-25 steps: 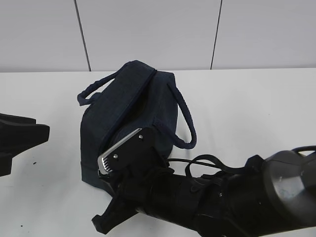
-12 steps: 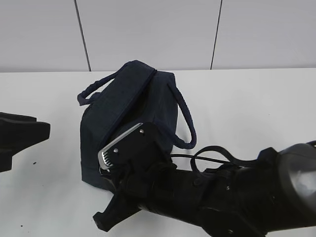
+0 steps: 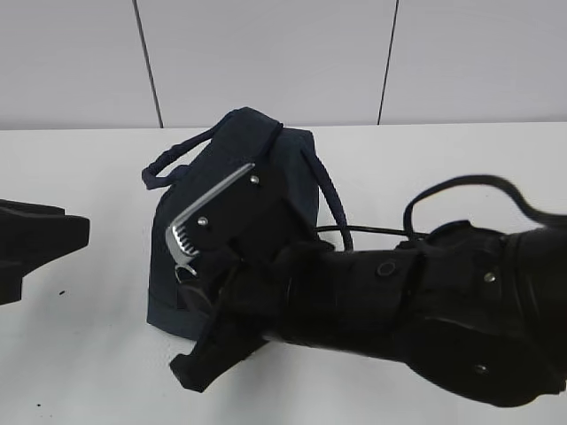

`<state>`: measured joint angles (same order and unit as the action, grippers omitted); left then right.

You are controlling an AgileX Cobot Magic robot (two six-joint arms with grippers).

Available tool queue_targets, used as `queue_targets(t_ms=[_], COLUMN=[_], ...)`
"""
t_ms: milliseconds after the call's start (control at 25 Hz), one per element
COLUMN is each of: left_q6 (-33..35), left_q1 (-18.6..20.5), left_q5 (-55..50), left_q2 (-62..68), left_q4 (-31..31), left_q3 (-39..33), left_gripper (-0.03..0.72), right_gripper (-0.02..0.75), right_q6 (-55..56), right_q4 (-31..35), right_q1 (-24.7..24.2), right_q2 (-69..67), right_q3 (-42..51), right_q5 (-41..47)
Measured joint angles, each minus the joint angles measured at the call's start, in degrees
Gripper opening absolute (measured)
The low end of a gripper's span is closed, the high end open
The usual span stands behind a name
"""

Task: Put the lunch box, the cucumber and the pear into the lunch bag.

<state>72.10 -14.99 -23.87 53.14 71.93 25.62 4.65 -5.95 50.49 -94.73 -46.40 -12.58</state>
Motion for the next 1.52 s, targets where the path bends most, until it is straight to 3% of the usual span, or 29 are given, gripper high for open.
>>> queue_targets(t_ms=[280, 400, 560, 880, 960, 1280, 1440, 1520], left_q6=[0.23, 4.15, 14.05, 44.48, 48.67, 48.67, 48.67, 48.67], left_q1=[0.00, 0.00, 0.00, 0.00, 0.00, 0.00, 0.00, 0.00], left_q5=[-4.37, -4.54, -4.95, -5.61, -5.82, -8.70, -9.00, -9.00], left_q2=[5.99, 9.45, 13.78, 20.57, 22.69, 30.77, 31.50, 31.50], left_q4=[-3.92, -4.18, 0.16, 18.79, 22.93, 25.98, 25.98, 25.98], left_q3=[0.00, 0.00, 0.00, 0.00, 0.00, 3.81, 4.51, 4.56], left_gripper=[0.228, 0.230, 0.236, 0.236, 0.237, 0.228, 0.055, 0.007], right_gripper=[0.006, 0.006, 0.006, 0.006, 0.006, 0.006, 0.006, 0.006], right_q6=[-2.34, -4.65, -5.73, -5.98, -6.07, -6.07, -6.07, -6.07], right_q4=[-1.94, -2.30, -2.44, -2.52, -2.52, -2.52, -2.57, -2.57], right_q1=[-0.03, -0.03, -0.03, -0.03, -0.03, -0.03, -0.03, -0.27], right_q2=[0.33, 0.33, 0.33, 0.43, 0.43, 0.44, 0.44, 0.44], right_q3=[-8.24, -10.26, -12.47, -13.63, -13.63, -13.63, -13.63, -13.63], right_q5=[9.80, 12.58, 15.48, 17.35, 17.44, 17.59, 17.71, 17.71])
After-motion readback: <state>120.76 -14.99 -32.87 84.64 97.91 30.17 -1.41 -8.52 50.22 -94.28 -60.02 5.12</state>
